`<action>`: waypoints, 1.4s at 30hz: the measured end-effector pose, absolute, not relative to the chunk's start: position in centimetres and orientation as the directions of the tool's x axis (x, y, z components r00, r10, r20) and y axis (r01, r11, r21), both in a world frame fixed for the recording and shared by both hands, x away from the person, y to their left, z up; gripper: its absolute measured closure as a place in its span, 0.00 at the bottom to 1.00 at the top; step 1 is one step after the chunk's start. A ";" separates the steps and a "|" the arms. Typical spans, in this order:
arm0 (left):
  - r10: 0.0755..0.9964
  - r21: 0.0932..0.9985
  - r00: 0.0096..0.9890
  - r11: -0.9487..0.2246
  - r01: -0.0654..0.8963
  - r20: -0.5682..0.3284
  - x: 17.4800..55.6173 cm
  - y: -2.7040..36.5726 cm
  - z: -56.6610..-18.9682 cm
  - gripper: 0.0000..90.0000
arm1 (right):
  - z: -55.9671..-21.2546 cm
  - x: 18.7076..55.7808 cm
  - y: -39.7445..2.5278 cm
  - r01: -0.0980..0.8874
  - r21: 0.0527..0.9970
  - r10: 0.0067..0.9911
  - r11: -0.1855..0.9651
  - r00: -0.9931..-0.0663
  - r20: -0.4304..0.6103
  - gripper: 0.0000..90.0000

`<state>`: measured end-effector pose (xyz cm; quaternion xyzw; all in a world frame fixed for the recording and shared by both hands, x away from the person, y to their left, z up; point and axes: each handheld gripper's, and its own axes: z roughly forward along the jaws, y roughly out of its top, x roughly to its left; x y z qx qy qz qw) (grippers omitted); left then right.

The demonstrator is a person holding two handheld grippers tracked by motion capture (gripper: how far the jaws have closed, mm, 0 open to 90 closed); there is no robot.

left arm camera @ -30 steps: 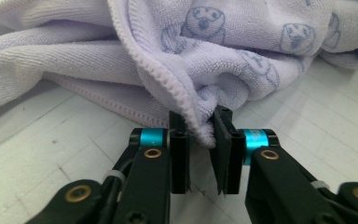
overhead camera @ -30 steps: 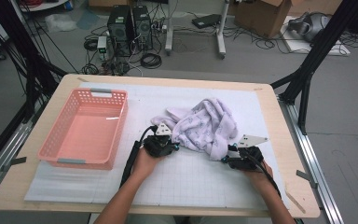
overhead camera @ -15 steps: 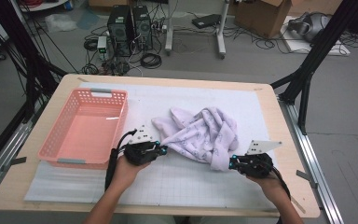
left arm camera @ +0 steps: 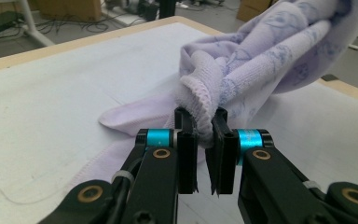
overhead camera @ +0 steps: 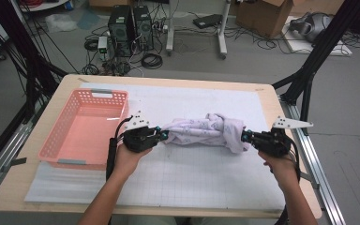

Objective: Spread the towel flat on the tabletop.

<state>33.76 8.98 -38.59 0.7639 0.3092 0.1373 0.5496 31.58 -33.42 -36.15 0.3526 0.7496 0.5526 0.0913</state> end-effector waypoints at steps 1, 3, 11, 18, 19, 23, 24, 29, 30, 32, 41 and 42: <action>0.639 0.923 0.760 -0.210 0.323 -0.121 34.2 8.9 -38.6 0.92 | -36.2 32.4 -33.3 0.435 0.891 0.656 0.129 -0.712 0.252 0.95; 0.668 0.926 0.737 -0.206 0.317 -0.104 35.0 8.6 -38.6 0.92 | -36.2 34.1 -32.9 0.436 0.889 0.708 0.144 -0.672 0.215 0.95; 0.721 0.915 0.686 -0.209 0.344 -0.093 38.3 7.9 -40.0 0.92 | -36.3 39.2 -31.0 0.449 0.879 0.809 0.163 -0.570 0.141 0.95; 0.718 0.894 0.677 -0.185 0.407 -0.160 39.7 8.1 -41.8 0.77 | -37.8 40.9 -29.9 0.452 0.870 0.847 0.198 -0.525 0.079 0.96; 0.712 0.890 0.679 -0.177 0.419 -0.178 39.8 8.0 -42.0 0.67 | -38.1 41.1 -29.9 0.456 0.867 0.856 0.201 -0.512 0.071 0.96; 0.707 0.898 0.688 -0.183 0.401 -0.163 38.9 7.7 -42.3 0.43 | -38.9 41.6 -30.7 0.503 0.840 0.898 0.202 -0.437 0.046 0.96; 0.709 0.899 0.689 -0.192 0.394 -0.151 38.6 7.7 -42.4 0.40 | -39.0 41.6 -31.0 0.512 0.836 0.915 0.196 -0.401 0.031 0.96; 0.683 0.871 0.715 -0.252 0.422 -0.149 38.4 7.0 -42.9 0.37 | -40.1 41.3 -32.4 0.554 0.821 0.944 0.136 -0.325 0.063 0.95; 0.681 0.870 0.719 -0.263 0.418 -0.139 38.4 6.7 -43.0 0.37 | -40.3 41.2 -32.4 0.555 0.821 0.942 0.129 -0.327 0.073 0.92; 0.675 0.859 0.729 -0.301 0.413 -0.115 38.4 6.0 -43.4 0.37 | -40.4 40.9 -32.4 0.557 0.821 0.939 0.127 -0.334 0.082 0.84; 0.648 0.789 0.760 -0.441 0.428 -0.050 38.5 4.6 -44.9 0.65 | -38.7 37.6 -34.3 0.510 0.850 0.923 0.129 -0.376 0.086 0.65; 0.639 0.788 0.769 -0.459 0.410 -0.028 38.4 4.5 -44.9 0.74 | -38.7 37.2 -34.6 0.509 0.850 0.921 0.137 -0.382 0.080 0.65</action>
